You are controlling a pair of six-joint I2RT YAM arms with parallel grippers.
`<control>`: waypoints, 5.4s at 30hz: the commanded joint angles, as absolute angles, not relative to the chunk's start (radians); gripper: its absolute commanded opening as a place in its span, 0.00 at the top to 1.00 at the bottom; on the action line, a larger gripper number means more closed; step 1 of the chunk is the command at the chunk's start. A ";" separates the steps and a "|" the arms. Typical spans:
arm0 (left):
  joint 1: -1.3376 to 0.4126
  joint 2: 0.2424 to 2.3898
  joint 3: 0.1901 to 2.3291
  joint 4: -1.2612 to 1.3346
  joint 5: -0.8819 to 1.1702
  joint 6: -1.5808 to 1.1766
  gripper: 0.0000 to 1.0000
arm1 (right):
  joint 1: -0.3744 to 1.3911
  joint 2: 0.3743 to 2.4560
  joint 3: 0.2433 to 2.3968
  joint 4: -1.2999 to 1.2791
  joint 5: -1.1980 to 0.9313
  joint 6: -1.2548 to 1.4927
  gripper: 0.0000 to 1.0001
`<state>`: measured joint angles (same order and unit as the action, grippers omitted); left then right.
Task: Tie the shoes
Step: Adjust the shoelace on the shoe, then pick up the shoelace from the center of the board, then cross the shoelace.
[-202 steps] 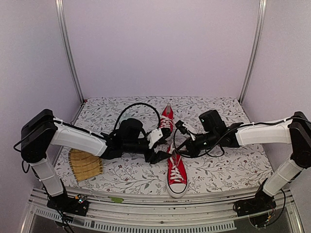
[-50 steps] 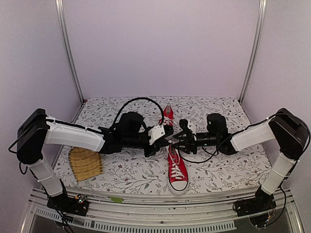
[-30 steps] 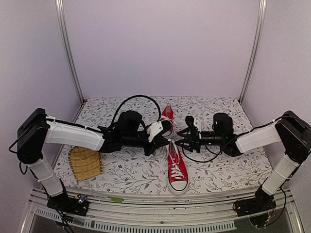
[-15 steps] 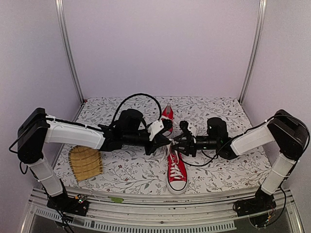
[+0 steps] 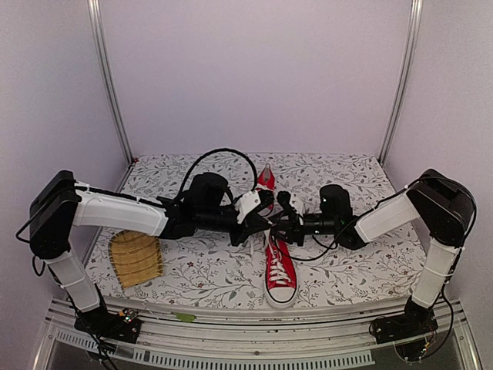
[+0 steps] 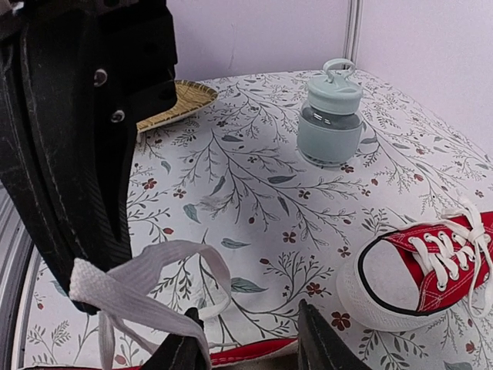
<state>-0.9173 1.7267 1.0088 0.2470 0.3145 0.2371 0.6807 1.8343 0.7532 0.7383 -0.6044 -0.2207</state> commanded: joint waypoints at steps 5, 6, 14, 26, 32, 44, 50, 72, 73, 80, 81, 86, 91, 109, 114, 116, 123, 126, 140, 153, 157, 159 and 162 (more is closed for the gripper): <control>-0.906 1.723 1.039 0.251 0.349 0.249 1.00 | 0.686 1.693 0.655 0.789 -0.608 -0.180 0.98; -0.905 1.724 1.041 0.246 0.344 0.252 1.00 | 0.686 1.674 0.642 0.787 -0.609 -0.178 0.99; -0.931 1.743 1.080 0.208 0.379 0.350 1.00 | 0.686 1.549 0.590 0.661 -0.563 -0.181 0.99; -0.910 1.801 1.067 0.191 0.382 0.313 1.00 | 0.686 1.533 0.543 0.655 -0.544 -0.107 0.99; -0.890 1.759 1.026 0.141 0.282 0.307 1.00 | 0.686 1.555 0.568 0.642 -0.557 -0.103 0.99; -0.861 1.727 1.004 0.044 0.315 0.273 0.63 | 0.703 1.651 0.672 0.624 -0.586 -0.105 0.99; -0.857 1.671 0.967 0.021 0.345 0.177 0.50 | 0.714 1.663 0.691 0.623 -0.570 -0.101 0.99; -0.739 1.806 0.972 -0.019 0.340 0.327 0.26 | 0.719 1.644 0.684 0.603 -0.566 -0.115 0.99; -0.745 1.820 0.987 -0.014 0.325 0.325 0.27 | 0.719 1.644 0.683 0.603 -0.566 -0.115 0.99; -0.778 1.924 1.044 -0.045 0.222 0.365 0.59 | 0.720 1.631 0.680 0.601 -0.555 -0.123 0.99; -0.780 1.925 1.045 -0.038 0.206 0.364 0.69 | 0.720 1.630 0.680 0.600 -0.556 -0.125 0.99; -0.794 1.856 0.996 0.100 0.201 0.346 1.00 | 0.719 1.629 0.681 0.597 -0.557 -0.128 0.99; -0.819 1.771 0.907 0.379 0.160 0.349 1.00 | 0.719 1.627 0.684 0.597 -0.546 -0.113 0.99; -0.854 1.733 0.888 0.627 0.386 0.263 1.00 | 0.719 1.586 0.644 0.627 -0.501 -0.067 0.99; -0.868 1.759 0.906 0.623 0.492 0.221 1.00 | 0.719 1.579 0.644 0.627 -0.504 -0.073 0.99; -0.870 1.770 0.909 0.613 0.502 0.217 1.00 | 0.720 1.575 0.639 0.631 -0.509 -0.076 0.99; -0.832 1.875 0.968 0.581 0.485 0.198 1.00 | 0.719 1.578 0.638 0.641 -0.530 -0.093 0.99; -0.831 1.916 1.003 0.556 0.564 0.197 1.00 | 0.718 1.579 0.641 0.641 -0.518 -0.098 0.99; -0.828 1.957 1.016 0.506 0.710 0.232 1.00 | 0.719 1.624 0.688 0.559 -0.424 -0.127 0.87; -0.801 2.016 1.039 0.471 0.714 0.226 1.00 | 0.718 1.611 0.787 0.229 -0.378 -0.286 0.64; -0.795 2.016 1.038 0.471 0.727 0.222 1.00 | 0.718 1.569 0.797 0.124 -0.388 -0.349 0.61; -0.794 2.018 1.039 0.471 0.725 0.224 1.00 | 0.718 1.558 0.809 0.074 -0.389 -0.367 0.60; -0.793 2.019 1.042 0.470 0.717 0.224 1.00 | 0.719 1.529 0.805 0.063 -0.395 -0.397 0.60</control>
